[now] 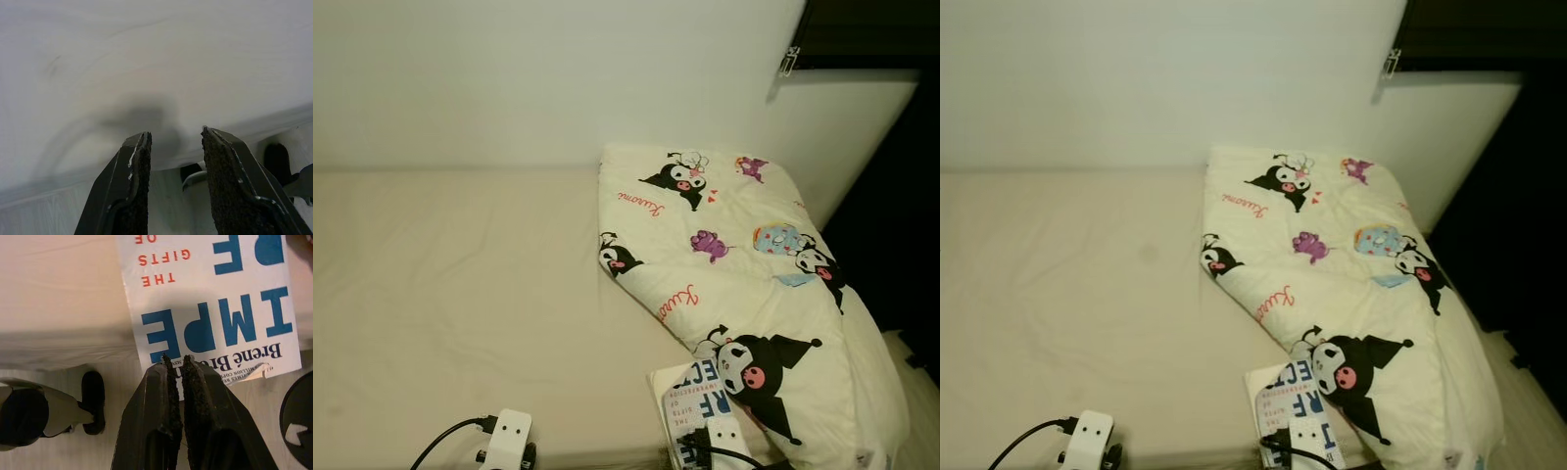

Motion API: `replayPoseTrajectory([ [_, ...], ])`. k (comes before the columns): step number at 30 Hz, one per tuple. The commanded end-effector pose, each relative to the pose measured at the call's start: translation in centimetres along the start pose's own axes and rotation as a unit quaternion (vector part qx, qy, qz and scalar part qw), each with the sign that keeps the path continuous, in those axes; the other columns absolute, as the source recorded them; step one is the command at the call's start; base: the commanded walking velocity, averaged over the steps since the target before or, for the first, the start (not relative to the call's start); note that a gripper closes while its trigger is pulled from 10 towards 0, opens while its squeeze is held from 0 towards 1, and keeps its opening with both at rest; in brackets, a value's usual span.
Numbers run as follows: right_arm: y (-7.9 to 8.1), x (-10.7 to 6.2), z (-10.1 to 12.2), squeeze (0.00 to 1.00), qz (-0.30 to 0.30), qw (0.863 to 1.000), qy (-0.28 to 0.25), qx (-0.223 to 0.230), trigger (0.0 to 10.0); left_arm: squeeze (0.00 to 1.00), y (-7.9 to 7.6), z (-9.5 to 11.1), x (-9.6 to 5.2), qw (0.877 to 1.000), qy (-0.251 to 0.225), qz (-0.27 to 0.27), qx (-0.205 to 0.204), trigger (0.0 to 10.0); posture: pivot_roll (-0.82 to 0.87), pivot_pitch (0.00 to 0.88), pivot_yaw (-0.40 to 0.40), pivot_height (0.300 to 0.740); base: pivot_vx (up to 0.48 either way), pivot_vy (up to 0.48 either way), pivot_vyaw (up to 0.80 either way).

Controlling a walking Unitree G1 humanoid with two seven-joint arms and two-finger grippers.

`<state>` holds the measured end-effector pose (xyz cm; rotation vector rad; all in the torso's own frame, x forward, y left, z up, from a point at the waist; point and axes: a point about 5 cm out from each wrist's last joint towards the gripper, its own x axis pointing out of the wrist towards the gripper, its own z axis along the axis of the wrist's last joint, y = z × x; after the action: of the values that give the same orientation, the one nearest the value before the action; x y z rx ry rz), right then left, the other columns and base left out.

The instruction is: Clean up the room

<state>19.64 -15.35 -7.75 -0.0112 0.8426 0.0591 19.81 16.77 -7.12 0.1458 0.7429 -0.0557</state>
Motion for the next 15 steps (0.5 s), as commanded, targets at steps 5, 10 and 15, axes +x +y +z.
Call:
replayPoseTrajectory([
  [5,-0.11,-0.13,-0.38,0.00,0.001,1.000,0.002,-0.029,10.0,0.00,-0.32,-0.93,-0.28,1.000,0.016,-0.007,0.000,10.0,0.05,0.000,0.041,0.689,0.000,0.000,0.00],
  [10,-0.27,-0.15,-0.38,0.00,-0.001,1.000,0.002,-0.029,10.0,0.00,-0.46,-0.89,-0.25,1.000,0.017,-0.007,0.002,10.0,0.05,0.000,0.037,0.689,0.000,0.000,0.00],
  [15,-0.29,-0.15,-0.36,0.00,-0.002,1.000,0.001,-0.030,10.0,0.00,-0.44,-0.94,-0.26,1.000,0.018,-0.006,0.003,10.0,0.05,0.000,0.038,0.689,0.000,0.000,0.00],
])
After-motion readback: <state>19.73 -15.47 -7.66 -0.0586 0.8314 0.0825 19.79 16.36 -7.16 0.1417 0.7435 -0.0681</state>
